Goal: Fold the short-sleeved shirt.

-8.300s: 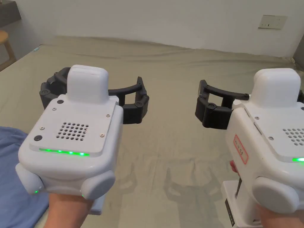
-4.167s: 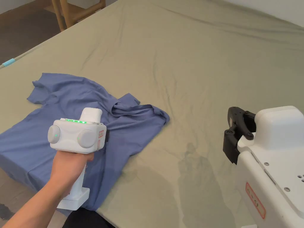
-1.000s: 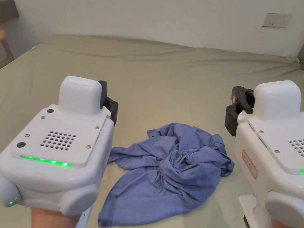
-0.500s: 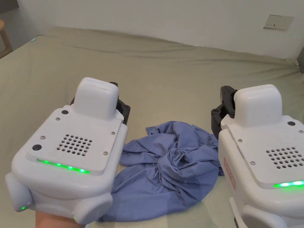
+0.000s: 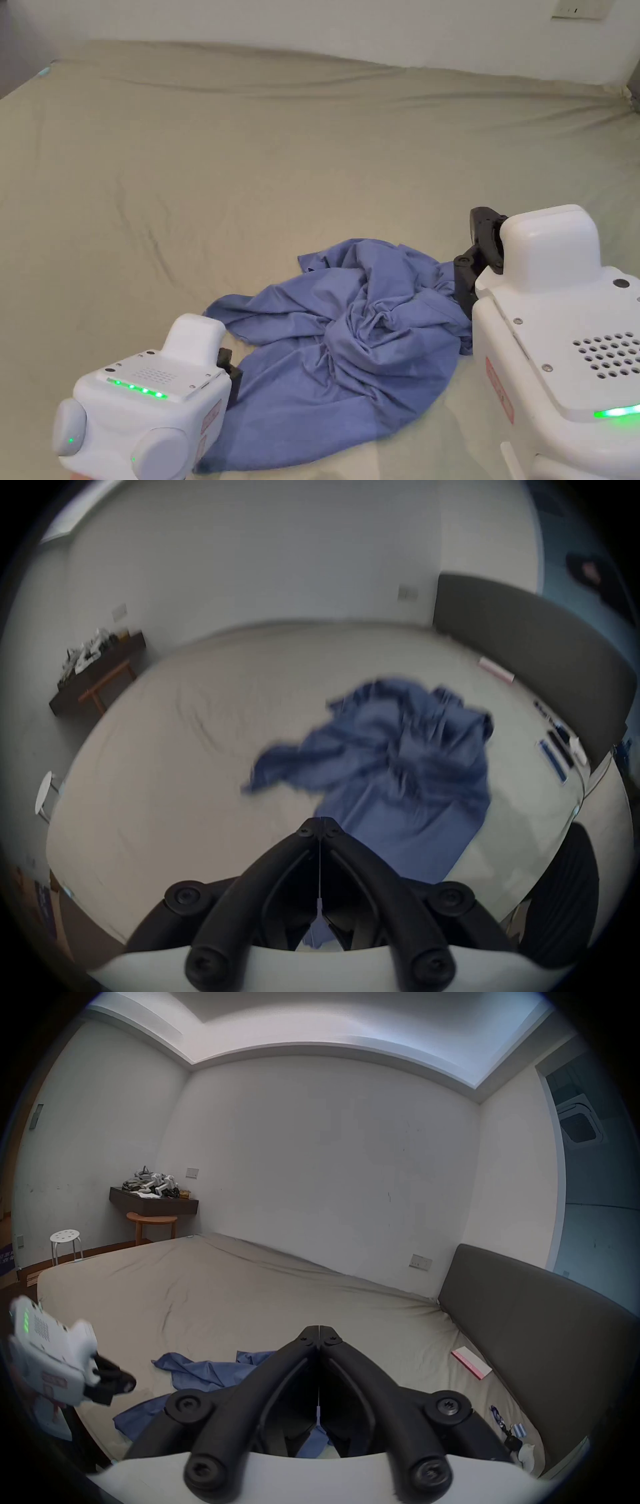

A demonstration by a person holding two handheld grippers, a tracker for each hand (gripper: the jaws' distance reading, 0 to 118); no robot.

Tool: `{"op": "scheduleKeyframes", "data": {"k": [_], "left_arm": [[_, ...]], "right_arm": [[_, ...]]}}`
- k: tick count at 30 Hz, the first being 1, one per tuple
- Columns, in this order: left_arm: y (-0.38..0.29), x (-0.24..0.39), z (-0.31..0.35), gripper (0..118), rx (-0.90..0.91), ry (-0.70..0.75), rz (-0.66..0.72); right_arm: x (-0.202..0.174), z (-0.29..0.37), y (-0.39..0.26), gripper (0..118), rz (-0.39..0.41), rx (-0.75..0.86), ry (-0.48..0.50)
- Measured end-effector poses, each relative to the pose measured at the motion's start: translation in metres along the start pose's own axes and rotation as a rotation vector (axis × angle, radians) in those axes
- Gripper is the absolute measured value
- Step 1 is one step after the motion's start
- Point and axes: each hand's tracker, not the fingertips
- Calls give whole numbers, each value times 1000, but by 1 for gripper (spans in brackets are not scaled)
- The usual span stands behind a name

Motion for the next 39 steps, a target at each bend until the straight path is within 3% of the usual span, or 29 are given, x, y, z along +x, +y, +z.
{"op": "scheduleKeyframes", "data": {"k": [1, 3, 6, 7, 13, 14, 15, 17, 18, 21, 23, 24, 26, 27, 28, 33, 36, 38, 39], "left_arm": [[-10, -2, -12, 3, -47, -9, 23], [-25, -7, -32, 26, -144, -10, 76], [-42, -7, -53, 111, -240, -11, 95], [-47, -6, -60, 118, -258, -13, 91], [-49, 10, -72, 101, -277, -1, 40], [-47, 13, -70, 92, -269, 18, 17], [-43, 16, -67, 78, -274, 6, 17], [-36, 19, -58, 8, -250, -17, 8], [-32, 21, -53, 0, -211, -21, -3], [-20, 17, -42, 1, -145, -22, 17], [-14, 11, -29, 1, -79, -32, 56], [-10, 6, -23, 1, -57, -30, 62], [-5, -2, -11, 1, -31, -31, 65], [-2, -7, -5, 1, -13, -16, 81], [-1, -11, -2, 1, -11, -14, 87], [-2, -25, 1, 1, -19, -5, 131], [-8, -23, -8, 1, -48, 4, 121], [-12, -22, -12, 1, -61, 11, 117], [-14, -22, -14, 1, -67, 12, 119]], "right_arm": [[3, -2, -4, 1, -5, -9, -1], [7, -4, -10, 1, -9, -26, -5], [13, -7, -18, 1, -2, -52, -14], [16, -8, -21, 1, 1, -61, -16], [27, -17, -34, 1, 31, -122, -31], [28, -21, -36, 1, 36, -135, -31], [30, -25, -39, 1, 41, -150, -27], [36, -36, -47, 1, 18, -190, -11], [39, -45, -52, 1, -14, -225, 9], [48, -74, -71, 1, -48, -313, 34], [51, -96, -88, 3, -21, -373, 37], [52, -111, -101, 10, 9, -432, 42], [55, -138, -128, 87, 53, -548, 39], [58, -152, -145, 112, 58, -621, 70], [61, -159, -157, 117, 51, -643, 89], [62, -195, -211, 117, 52, -773, 83], [60, -207, -223, 113, 1, -795, 106], [52, -209, -225, 99, -4, -776, 120], [47, -210, -225, 77, 25, -768, 149]]}}
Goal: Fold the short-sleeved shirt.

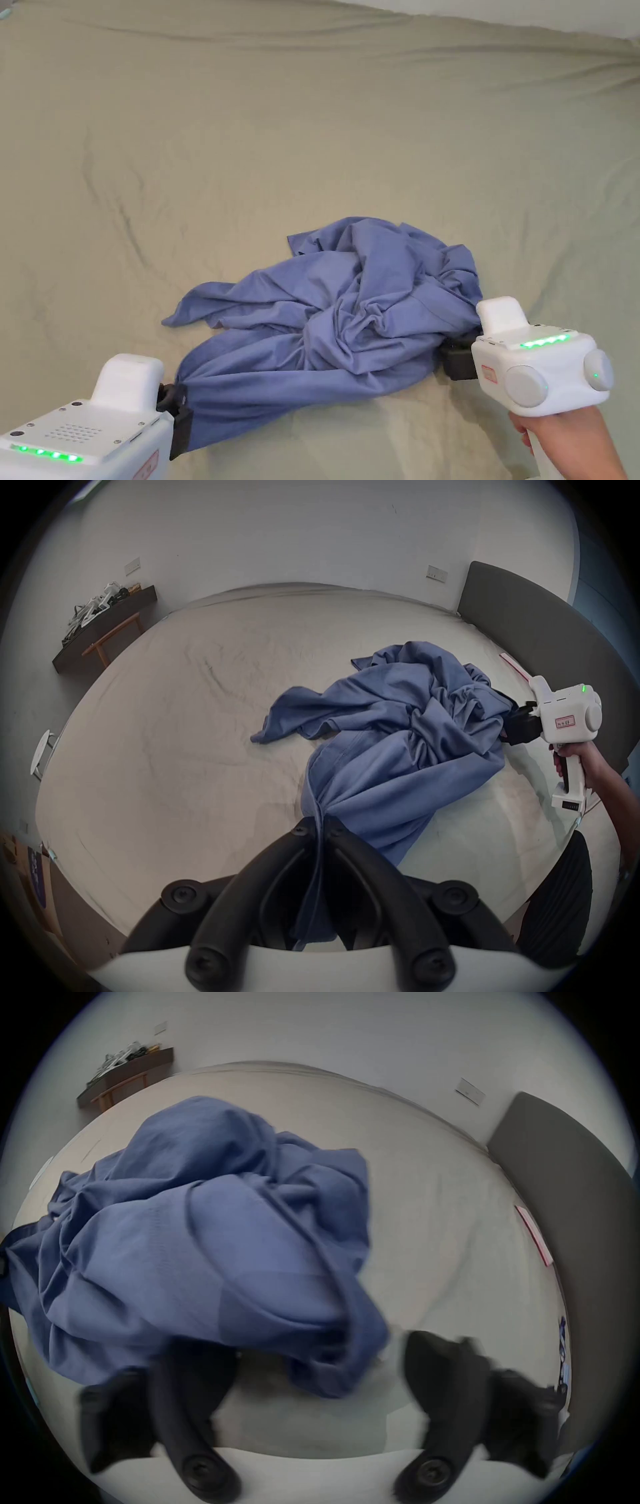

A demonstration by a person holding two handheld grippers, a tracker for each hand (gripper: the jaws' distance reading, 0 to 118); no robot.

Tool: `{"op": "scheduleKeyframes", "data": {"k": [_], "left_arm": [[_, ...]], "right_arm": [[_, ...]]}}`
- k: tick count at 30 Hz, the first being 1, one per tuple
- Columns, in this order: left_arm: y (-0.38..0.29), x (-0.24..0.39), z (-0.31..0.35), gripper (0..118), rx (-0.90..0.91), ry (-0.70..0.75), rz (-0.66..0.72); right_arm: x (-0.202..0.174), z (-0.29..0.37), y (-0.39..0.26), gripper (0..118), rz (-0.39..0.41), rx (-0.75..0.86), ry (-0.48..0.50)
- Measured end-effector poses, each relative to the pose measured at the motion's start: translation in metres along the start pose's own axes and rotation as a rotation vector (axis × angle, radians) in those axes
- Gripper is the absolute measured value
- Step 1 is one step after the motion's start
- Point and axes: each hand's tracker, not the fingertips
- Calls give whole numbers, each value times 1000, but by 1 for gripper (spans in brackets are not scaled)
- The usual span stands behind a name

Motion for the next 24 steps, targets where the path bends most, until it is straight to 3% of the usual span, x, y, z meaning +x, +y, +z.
{"op": "scheduleKeyframes", "data": {"k": [1, 2, 3, 4, 6, 9, 12, 24], "left_arm": [[-1, 1, -2, 1, -4, -1, 2], [-1, 1, -3, 1, -6, -4, 4], [-1, 1, -3, 1, -6, -3, 5], [-1, 2, -3, 1, -4, 1, 4], [2, 0, 0, 1, 15, 7, 7], [11, -5, 15, 1, 89, -6, 36], [27, -12, 38, 1, 199, 9, 38], [114, -35, 158, 1, 627, 51, 64]], "right_arm": [[-3, -1, 1, 36, 28, 11, 23], [-8, 3, 2, 7, 10, 35, 124], [-13, 6, 3, 7, -1, 49, 124], [-20, 11, 5, 7, 52, 75, 33], [-24, 20, 8, 7, 84, 79, 23], [-6, 47, 12, 7, -38, 141, 71], [13, 89, 18, 7, -101, 234, 107], [47, 269, 48, 7, -185, 610, 175]]}}
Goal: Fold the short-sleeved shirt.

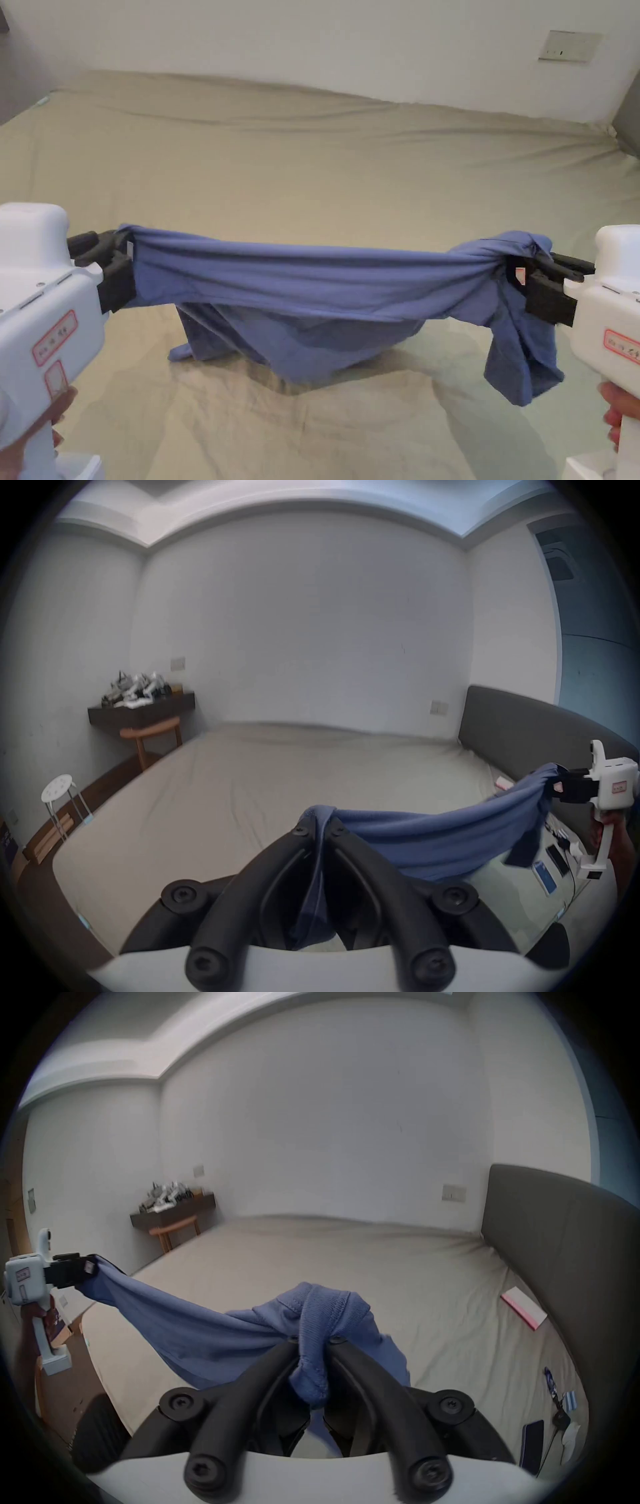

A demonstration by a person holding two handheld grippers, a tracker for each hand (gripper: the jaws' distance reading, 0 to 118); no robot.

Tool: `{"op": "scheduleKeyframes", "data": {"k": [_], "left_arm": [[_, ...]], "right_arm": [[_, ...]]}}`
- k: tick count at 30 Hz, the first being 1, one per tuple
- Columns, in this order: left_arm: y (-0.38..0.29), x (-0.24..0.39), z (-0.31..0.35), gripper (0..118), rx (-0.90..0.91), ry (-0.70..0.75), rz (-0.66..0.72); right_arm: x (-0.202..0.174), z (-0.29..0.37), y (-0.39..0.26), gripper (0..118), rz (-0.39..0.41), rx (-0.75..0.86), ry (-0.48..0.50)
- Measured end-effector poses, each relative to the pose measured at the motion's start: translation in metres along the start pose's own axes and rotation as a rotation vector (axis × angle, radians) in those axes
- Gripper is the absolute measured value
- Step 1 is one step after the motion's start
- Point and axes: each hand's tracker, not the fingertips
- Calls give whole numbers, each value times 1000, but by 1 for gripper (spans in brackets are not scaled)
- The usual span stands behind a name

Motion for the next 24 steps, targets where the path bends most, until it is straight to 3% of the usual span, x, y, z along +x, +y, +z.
{"op": "scheduleKeyframes", "data": {"k": [10, 13, 16, 20, 24], "left_arm": [[88, 6, 17, 1, 199, 14, -27], [111, 4, 16, 1, 242, 34, -21], [132, 2, 11, 1, 271, 19, 15], [152, 8, 0, 1, 309, 30, -29], [168, 2, -21, 1, 315, 53, -38]], "right_arm": [[-22, 65, 82, 7, 59, 233, -51], [-23, 76, 107, 7, 95, 300, -147], [-11, 75, 129, 7, 38, 312, -108], [-10, 62, 146, 7, 115, 348, -219], [3, 44, 158, 7, 78, 359, -260]]}}
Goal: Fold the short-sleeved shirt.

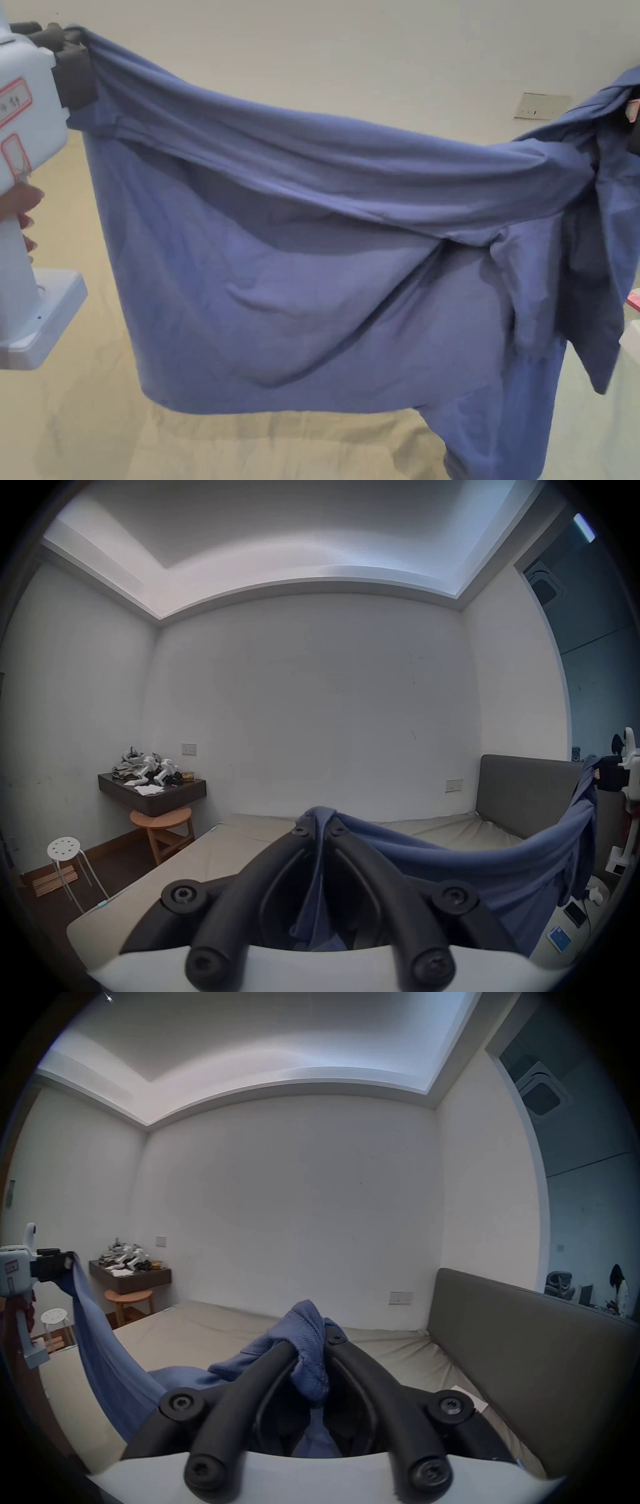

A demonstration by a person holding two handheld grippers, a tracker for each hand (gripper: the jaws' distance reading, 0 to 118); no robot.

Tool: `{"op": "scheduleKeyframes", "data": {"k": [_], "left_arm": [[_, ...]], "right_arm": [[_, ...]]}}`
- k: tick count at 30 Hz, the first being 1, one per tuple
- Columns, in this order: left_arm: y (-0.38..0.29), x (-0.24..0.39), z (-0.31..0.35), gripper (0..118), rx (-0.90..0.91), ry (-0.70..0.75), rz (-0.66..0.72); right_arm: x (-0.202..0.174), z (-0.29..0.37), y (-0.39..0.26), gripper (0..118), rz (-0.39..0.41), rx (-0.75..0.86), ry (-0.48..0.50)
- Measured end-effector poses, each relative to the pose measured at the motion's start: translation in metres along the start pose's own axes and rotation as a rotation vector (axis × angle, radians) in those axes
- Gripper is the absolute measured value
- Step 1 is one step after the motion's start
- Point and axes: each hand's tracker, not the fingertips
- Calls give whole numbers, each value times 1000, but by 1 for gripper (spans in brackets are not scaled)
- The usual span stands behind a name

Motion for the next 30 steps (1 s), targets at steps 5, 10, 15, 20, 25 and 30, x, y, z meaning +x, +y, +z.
{"op": "scheduleKeyframes", "data": {"k": [5, 10, 15, 20, 25, 30], "left_arm": [[6, -9, -41, 1, -9, 36, -14], [13, -14, -89, 1, -18, 49, -15], [14, -15, -143, 1, -39, 77, -42], [6, -21, -193, 1, -58, 95, -53], [-20, -28, -230, 1, -97, 109, -67], [-61, -33, -243, 1, -157, 106, -76]], "right_arm": [[12, -41, 2, 7, 59, 27, -94], [19, -92, 11, 7, 76, 18, -128], [18, -145, 18, 7, 134, 33, -168], [16, -191, 13, 7, 164, 26, -181], [16, -220, -12, 7, 178, -8, -184], [15, -232, -64, 7, 181, -88, -150]]}}
